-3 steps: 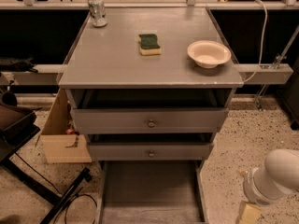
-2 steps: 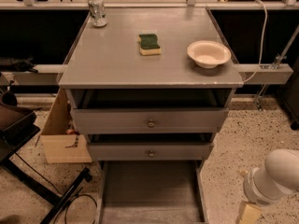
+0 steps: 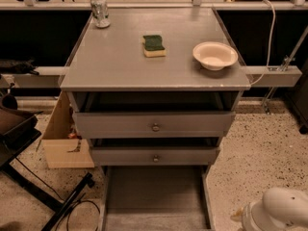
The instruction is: Close bottom drawer
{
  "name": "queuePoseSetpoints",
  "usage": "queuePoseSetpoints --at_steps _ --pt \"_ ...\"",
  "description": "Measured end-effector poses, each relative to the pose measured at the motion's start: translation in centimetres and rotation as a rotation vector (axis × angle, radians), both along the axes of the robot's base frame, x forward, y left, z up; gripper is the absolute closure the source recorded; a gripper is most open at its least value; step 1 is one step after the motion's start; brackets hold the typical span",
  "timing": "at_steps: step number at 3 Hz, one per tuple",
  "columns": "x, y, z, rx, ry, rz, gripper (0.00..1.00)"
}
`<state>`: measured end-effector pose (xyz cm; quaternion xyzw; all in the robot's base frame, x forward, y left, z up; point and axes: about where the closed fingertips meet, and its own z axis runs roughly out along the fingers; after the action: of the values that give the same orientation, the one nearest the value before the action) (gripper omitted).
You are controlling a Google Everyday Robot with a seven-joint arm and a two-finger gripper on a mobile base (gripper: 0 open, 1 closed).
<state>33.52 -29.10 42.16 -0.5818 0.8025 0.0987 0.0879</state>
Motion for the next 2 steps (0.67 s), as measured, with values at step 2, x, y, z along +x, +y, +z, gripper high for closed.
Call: queuePoseSetpoints --at_steps 2 --pt "-1.0 0.2 -14.1 0.104 0.002 0.021 0.86"
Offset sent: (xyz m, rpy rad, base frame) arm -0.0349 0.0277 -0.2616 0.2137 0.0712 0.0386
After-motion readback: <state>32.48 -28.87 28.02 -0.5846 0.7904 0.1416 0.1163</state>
